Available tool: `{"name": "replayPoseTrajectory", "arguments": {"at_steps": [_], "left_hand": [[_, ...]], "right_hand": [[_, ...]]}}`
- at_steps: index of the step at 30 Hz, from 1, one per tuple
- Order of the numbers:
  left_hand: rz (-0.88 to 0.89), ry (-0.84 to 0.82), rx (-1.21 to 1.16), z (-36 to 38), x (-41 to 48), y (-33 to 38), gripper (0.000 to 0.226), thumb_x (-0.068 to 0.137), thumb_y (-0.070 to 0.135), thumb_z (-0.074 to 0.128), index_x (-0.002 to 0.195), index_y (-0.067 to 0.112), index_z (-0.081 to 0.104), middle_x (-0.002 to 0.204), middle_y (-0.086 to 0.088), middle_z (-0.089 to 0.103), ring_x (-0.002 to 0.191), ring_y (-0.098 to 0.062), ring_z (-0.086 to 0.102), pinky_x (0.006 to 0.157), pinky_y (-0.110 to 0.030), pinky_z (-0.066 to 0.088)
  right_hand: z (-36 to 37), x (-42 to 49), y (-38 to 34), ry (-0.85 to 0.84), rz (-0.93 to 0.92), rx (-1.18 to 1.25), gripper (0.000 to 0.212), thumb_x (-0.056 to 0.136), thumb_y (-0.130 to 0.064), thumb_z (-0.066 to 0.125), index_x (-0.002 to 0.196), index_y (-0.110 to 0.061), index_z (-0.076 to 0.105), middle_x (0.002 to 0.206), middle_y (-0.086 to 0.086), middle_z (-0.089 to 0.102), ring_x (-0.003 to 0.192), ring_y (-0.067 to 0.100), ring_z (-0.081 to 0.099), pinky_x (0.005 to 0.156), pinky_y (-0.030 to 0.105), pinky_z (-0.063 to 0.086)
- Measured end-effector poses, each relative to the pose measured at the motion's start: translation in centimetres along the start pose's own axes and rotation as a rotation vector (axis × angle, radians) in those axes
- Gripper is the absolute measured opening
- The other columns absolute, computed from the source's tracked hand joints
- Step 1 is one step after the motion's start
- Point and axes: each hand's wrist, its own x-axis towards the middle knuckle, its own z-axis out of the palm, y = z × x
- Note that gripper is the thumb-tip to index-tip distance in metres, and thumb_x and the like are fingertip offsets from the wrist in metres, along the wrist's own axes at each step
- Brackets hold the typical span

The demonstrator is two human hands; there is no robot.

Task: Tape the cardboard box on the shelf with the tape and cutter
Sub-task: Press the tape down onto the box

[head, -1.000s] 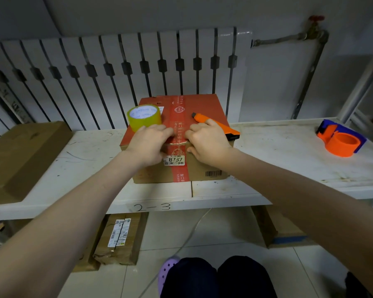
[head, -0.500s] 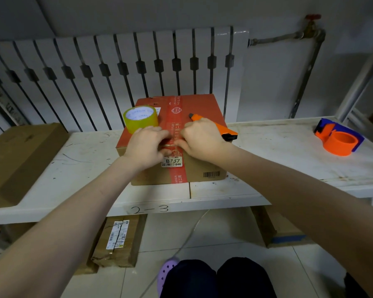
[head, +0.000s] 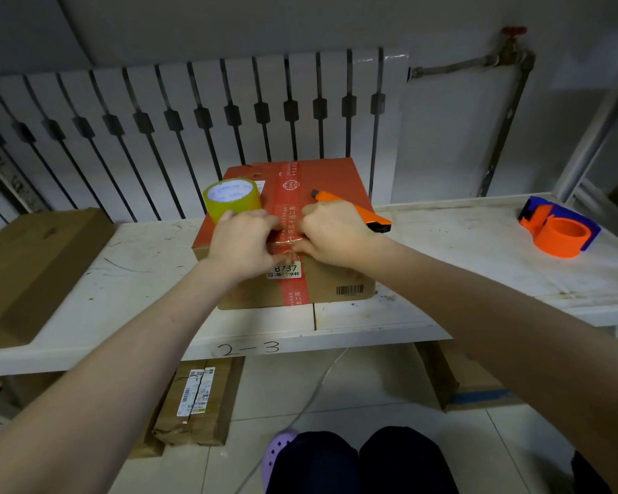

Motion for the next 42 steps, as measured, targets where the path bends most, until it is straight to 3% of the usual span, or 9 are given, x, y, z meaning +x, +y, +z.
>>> {"name": "replayPoseTrajectory", "arguments": {"at_steps": [2, 6, 13, 19, 24, 30, 34, 38, 42], "left_hand": [[0.001, 0.042, 0.008, 0.4, 0.1, 0.3, 0.051, 0.066, 0.055, 0.07, 0.103, 0.021, 0.063, 0.095, 0.001, 0.065, 0.098, -0.023, 0.06, 0.084, -0.036, 0.037], [0.048, 0.048, 0.024, 0.7, 0.1, 0.2, 0.045, 0.071, 0.049, 0.069, 0.103, 0.018, 0.065, 0.092, -0.001, 0.067, 0.094, -0.025, 0.061, 0.083, -0.035, 0.037], [0.106, -0.017, -0.06, 0.0, 0.8, -1.2, 0.039, 0.079, 0.036, 0.065, 0.115, 0.019, 0.067, 0.111, -0.001, 0.07, 0.104, -0.023, 0.063, 0.092, -0.037, 0.046], [0.101, -0.175, -0.058, -1.2, 0.4, -2.0, 0.052, 0.077, 0.021, 0.066, 0.129, 0.022, 0.056, 0.132, 0.002, 0.06, 0.121, -0.023, 0.055, 0.097, -0.036, 0.046], [0.035, 0.049, -0.08, 1.4, -1.0, -0.6, 0.054, 0.068, 0.04, 0.073, 0.116, 0.018, 0.061, 0.11, -0.003, 0.069, 0.104, -0.025, 0.062, 0.086, -0.037, 0.045], [0.051, 0.11, -0.122, 2.2, -0.8, -0.5, 0.042, 0.068, 0.031, 0.076, 0.103, 0.012, 0.063, 0.092, -0.007, 0.065, 0.089, -0.03, 0.059, 0.073, -0.037, 0.046], [0.063, 0.074, -0.228, 1.6, -0.4, -1.3, 0.044, 0.075, 0.028, 0.072, 0.115, 0.012, 0.066, 0.11, -0.008, 0.07, 0.104, -0.03, 0.061, 0.087, -0.037, 0.05], [0.085, -0.026, -0.261, 0.8, 0.1, -2.3, 0.039, 0.082, 0.019, 0.066, 0.121, 0.014, 0.063, 0.125, -0.005, 0.065, 0.12, -0.022, 0.057, 0.101, -0.03, 0.042], [0.071, -0.128, -0.198, -0.2, -0.1, -2.4, 0.048, 0.082, 0.022, 0.065, 0.13, 0.021, 0.055, 0.136, 0.001, 0.056, 0.128, -0.017, 0.05, 0.103, -0.028, 0.04]], "right_hand": [[1.1, -0.4, -0.4, 0.052, 0.02, -0.004, 0.049, 0.078, -0.05, 0.065, 0.104, -0.009, 0.062, 0.102, 0.007, 0.063, 0.094, 0.025, 0.06, 0.069, 0.034, 0.046], [3.0, -1.0, -1.6, 0.154, 0.134, 0.008, 0.053, 0.05, -0.044, 0.083, 0.082, -0.008, 0.063, 0.08, 0.007, 0.065, 0.072, 0.025, 0.061, 0.056, 0.031, 0.045], [3.0, -1.3, -0.9, 0.216, 0.056, 0.041, 0.047, 0.06, -0.042, 0.08, 0.089, -0.008, 0.066, 0.086, 0.008, 0.066, 0.078, 0.027, 0.063, 0.072, 0.035, 0.048], [2.7, -0.3, -1.7, 0.202, 0.133, -0.001, 0.061, 0.054, -0.063, 0.075, 0.08, -0.009, 0.064, 0.079, 0.006, 0.065, 0.073, 0.024, 0.061, 0.073, 0.037, 0.047], [3.2, -0.6, -1.9, 0.228, 0.11, 0.046, 0.052, 0.055, -0.05, 0.081, 0.08, -0.007, 0.065, 0.079, 0.008, 0.066, 0.072, 0.026, 0.062, 0.071, 0.034, 0.049], [2.8, -0.6, -0.4, 0.179, 0.016, 0.083, 0.037, 0.06, -0.036, 0.084, 0.077, -0.007, 0.068, 0.075, 0.007, 0.066, 0.068, 0.026, 0.064, 0.068, 0.032, 0.051], [2.1, -0.8, 0.6, 0.135, -0.013, 0.104, 0.027, 0.088, -0.034, 0.059, 0.09, -0.01, 0.07, 0.09, 0.008, 0.068, 0.085, 0.028, 0.064, 0.08, 0.037, 0.046], [1.7, -0.3, -0.6, 0.138, 0.052, 0.068, 0.051, 0.077, -0.056, 0.063, 0.085, -0.006, 0.068, 0.086, 0.009, 0.068, 0.082, 0.027, 0.064, 0.075, 0.036, 0.046], [1.1, 0.1, -1.1, 0.125, 0.028, 0.074, 0.041, 0.087, -0.044, 0.058, 0.091, -0.005, 0.069, 0.093, 0.012, 0.067, 0.088, 0.03, 0.063, 0.077, 0.037, 0.044]]}}
